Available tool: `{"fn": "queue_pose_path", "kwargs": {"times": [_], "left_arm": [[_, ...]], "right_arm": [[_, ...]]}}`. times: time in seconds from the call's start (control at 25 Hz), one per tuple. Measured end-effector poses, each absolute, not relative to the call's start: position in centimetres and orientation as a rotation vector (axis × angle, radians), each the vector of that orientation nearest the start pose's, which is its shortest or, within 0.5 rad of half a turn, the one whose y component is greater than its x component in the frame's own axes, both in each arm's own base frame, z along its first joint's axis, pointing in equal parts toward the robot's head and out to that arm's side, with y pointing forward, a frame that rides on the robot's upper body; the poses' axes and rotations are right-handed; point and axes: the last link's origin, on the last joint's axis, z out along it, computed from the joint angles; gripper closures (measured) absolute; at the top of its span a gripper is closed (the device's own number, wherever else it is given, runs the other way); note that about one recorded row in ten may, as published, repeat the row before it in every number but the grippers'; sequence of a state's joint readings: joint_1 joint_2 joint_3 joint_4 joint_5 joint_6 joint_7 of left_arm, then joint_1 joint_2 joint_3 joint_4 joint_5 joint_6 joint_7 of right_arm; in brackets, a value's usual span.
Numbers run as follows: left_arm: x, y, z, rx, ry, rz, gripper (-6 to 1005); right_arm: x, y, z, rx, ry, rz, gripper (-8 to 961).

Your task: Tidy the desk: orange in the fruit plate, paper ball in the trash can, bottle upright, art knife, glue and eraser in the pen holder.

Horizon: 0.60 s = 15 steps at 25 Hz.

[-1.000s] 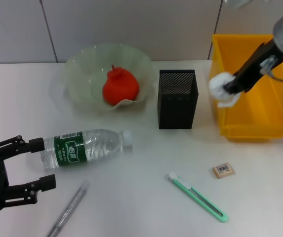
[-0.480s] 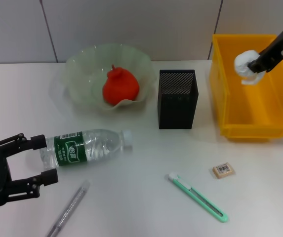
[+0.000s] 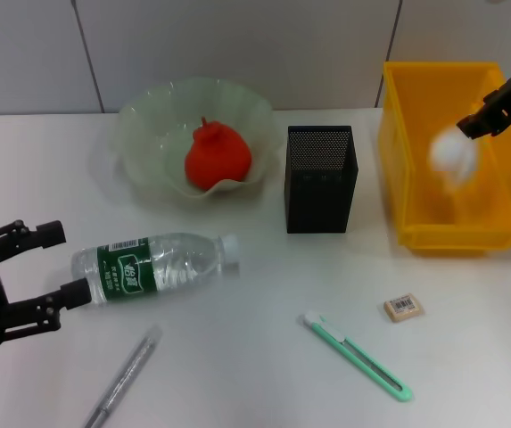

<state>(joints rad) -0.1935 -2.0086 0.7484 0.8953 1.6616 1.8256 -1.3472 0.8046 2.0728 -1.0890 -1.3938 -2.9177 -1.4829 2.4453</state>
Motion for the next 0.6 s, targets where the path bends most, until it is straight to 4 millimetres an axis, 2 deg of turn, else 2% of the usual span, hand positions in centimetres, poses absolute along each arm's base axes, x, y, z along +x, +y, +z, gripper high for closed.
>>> {"fn": "queue_pose_path", "kwargs": {"times": [0.12, 0.24, 0.32, 0.4, 0.44, 0.48, 0.56, 0.6], "left_arm": [[-29.7, 25.1, 8.1, -2.568, -0.477, -0.932, 137], [-29.7, 25.2, 8.0, -2.564, -0.478, -0.930, 137], [-29.6, 25.3, 8.0, -2.560, -0.473, -0.926, 138], [-29.5, 25.6, 8.1, -2.559, -0.467, -0.918, 138], [-29.3, 26.0, 8.3, -2.562, -0.463, -0.910, 138], [-29.2, 26.2, 8.4, -2.568, -0.461, -0.900, 138], [-28.9, 26.7, 8.6, -2.583, -0.452, -0.882, 138], [-28.3, 27.7, 8.9, -2.630, -0.447, -0.809, 138]], "right_arm": [[15.2, 42.4, 8.8, -2.255, 0.672, -0.446, 654], [15.7, 42.3, 9.1, -2.249, 0.689, -0.435, 447], [15.8, 42.0, 9.4, -2.261, 0.688, -0.395, 357], [15.8, 41.4, 9.9, -2.313, 0.665, -0.305, 268], [16.0, 40.3, 10.3, -2.382, 0.633, -0.187, 223], [16.0, 40.3, 10.3, -2.382, 0.633, -0.187, 212], [16.6, 38.7, 10.9, -2.462, 0.605, -0.041, 191], [17.0, 37.6, 11.2, -2.501, 0.596, 0.029, 180]]}}
